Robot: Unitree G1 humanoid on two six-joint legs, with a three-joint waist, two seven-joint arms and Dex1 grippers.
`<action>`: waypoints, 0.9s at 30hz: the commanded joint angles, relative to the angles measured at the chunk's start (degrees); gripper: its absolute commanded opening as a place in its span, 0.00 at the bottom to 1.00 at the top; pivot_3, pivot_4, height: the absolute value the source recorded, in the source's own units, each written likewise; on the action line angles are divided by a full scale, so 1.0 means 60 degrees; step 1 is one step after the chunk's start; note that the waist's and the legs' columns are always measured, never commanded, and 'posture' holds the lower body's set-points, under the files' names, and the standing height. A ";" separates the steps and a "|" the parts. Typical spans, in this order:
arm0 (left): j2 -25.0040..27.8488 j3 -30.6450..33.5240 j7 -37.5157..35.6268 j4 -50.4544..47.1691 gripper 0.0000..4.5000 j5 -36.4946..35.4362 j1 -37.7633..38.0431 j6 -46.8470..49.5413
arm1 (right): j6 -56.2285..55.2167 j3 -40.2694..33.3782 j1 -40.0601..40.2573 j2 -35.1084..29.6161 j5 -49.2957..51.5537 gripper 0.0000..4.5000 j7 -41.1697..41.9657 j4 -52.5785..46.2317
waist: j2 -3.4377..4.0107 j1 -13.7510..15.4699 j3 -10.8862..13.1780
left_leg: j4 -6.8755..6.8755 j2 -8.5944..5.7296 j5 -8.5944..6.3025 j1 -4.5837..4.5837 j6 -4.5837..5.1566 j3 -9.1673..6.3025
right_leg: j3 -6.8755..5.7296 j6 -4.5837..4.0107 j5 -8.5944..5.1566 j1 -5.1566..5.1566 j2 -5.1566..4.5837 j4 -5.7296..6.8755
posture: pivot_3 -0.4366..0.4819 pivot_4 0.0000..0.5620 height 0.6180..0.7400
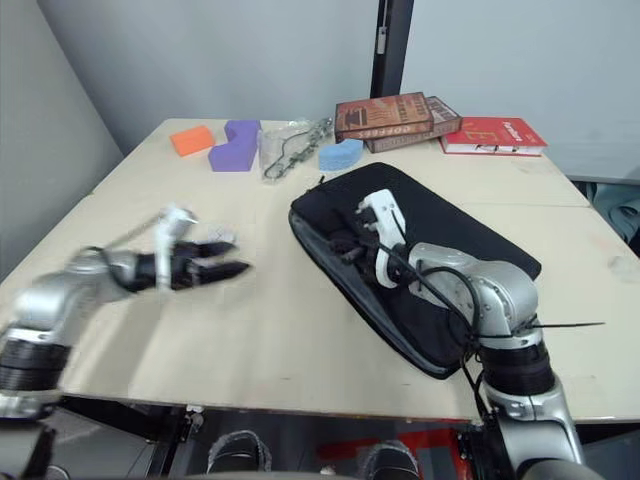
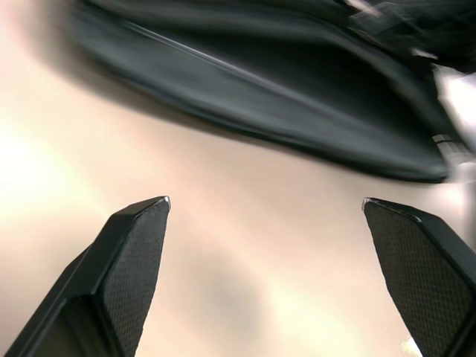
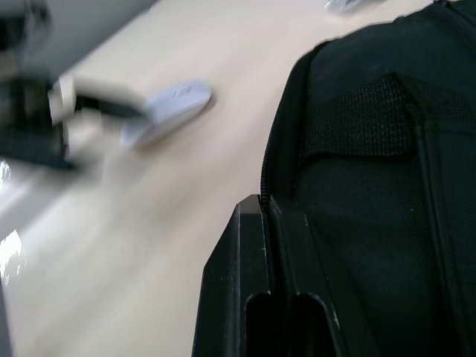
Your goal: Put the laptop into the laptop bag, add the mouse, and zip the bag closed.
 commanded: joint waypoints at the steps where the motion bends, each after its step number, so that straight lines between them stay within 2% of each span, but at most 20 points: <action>1: 0.0811 0.0571 0.0160 0.0798 0.97 0.0871 0.0332 -0.1261 | -0.0393 0.0584 -0.0029 -0.0044 -0.0182 0.00 0.0644 -0.0328 | 0.0003 0.0013 -0.0002 | -0.0001 -0.0002 -0.0001 0.0005 -0.0001 0.0001 | 0.0001 -0.0001 -0.0001 0.0005 -0.0002 -0.0003 | 0.48 0.27 0.95; 2: 0.1071 0.0644 0.0214 0.0996 0.97 0.1285 0.0579 -0.1954 | -0.0499 0.0746 -0.0002 -0.0133 -0.0341 0.00 0.0803 -0.0332 | 0.0004 0.0017 -0.0002 | 0.0000 -0.0005 -0.0001 0.0005 0.0000 0.0002 | 0.0002 -0.0001 -0.0001 0.0006 -0.0005 -0.0006 | 0.48 0.27 0.95; 5: 0.1802 0.0922 -0.1008 0.1974 0.97 0.1271 0.0697 -0.2928 | -0.1852 0.1813 0.0147 -0.1074 -0.1730 0.00 0.1765 -0.0266 | 0.0001 0.0063 -0.0002 | -0.0004 -0.0005 -0.0002 0.0003 0.0000 0.0003 | -0.0002 0.0000 -0.0002 0.0005 -0.0008 -0.0010 | 0.48 0.27 0.95; 8: 0.2302 0.0834 -0.1755 0.3162 0.98 0.1290 0.0277 -0.3269 | -0.2951 0.2051 0.0277 -0.1358 -0.2332 0.21 0.2502 -0.0009 | -0.0005 0.0144 -0.0005 | 0.0000 -0.0002 -0.0002 0.0001 -0.0001 -0.0007 | -0.0013 -0.0006 -0.0005 0.0003 -0.0007 0.0001 | 0.48 0.27 0.95; 12: 0.2453 0.0697 -0.1838 0.4414 0.98 0.1556 -0.0257 -0.3858 | -0.4078 0.2274 0.0459 -0.2201 -0.2990 0.52 0.3902 -0.0015 | -0.0009 0.0166 -0.0007 | 0.0024 -0.0006 -0.0008 0.0007 0.0012 -0.0006 | -0.0003 -0.0011 -0.0007 0.0007 -0.0014 0.0035 | 0.48 0.27 0.95; 15: 0.2425 0.0675 -0.1874 0.4851 0.98 0.1715 -0.0470 -0.4254 | -0.4364 0.1234 0.0791 -0.2903 -0.2483 0.74 0.4859 -0.0126 | -0.0010 0.0141 -0.0008 | 0.0027 -0.0006 -0.0012 0.0017 0.0021 -0.0005 | 0.0001 -0.0020 -0.0012 0.0008 -0.0014 0.0052 | 0.48 0.27 0.95; 18: 0.2538 0.0823 -0.1967 0.5264 0.98 0.1659 -0.0716 -0.4388 | -0.4705 -0.0099 0.1409 -0.4058 -0.2200 0.97 0.5927 0.0044 | -0.0012 0.0177 -0.0009 | 0.0030 -0.0005 -0.0025 0.0011 0.0047 -0.0005 | 0.0001 -0.0029 -0.0017 0.0004 -0.0013 0.0058 | 0.48 0.27 0.95; 22: 0.2606 0.1054 -0.1880 0.5999 0.98 0.1787 -0.0771 -0.5014 | -0.6046 -0.2082 0.2534 -0.5731 -0.3165 0.99 0.6652 0.1508 | -0.0024 0.0212 -0.0016 | 0.0034 -0.0007 -0.0033 0.0012 0.0064 -0.0004 | 0.0000 -0.0049 -0.0027 0.0009 -0.0016 0.0058 | 0.48 0.27 0.95; 25: 0.2619 0.1186 -0.1764 0.6236 0.98 0.1815 -0.0726 -0.5251 | -0.7209 -0.2863 0.3133 -0.6389 -0.3975 0.99 0.6890 0.2527 | -0.0027 0.0136 -0.0018 | 0.0036 -0.0004 -0.0031 0.0016 0.0069 -0.0004 | 0.0000 -0.0051 -0.0029 0.0008 -0.0015 0.0069 | 0.48 0.27 0.95; 27: 0.2653 0.1278 -0.1706 0.6377 0.98 0.1819 -0.0711 -0.5336 | -0.7574 -0.3230 0.3203 -0.6824 -0.4271 0.99 0.7203 0.3800 | -0.0027 0.0082 -0.0018 | 0.0047 -0.0002 -0.0032 0.0020 0.0070 -0.0004 | 0.0001 -0.0054 -0.0031 0.0008 -0.0014 0.0081 | 0.48 0.27 0.95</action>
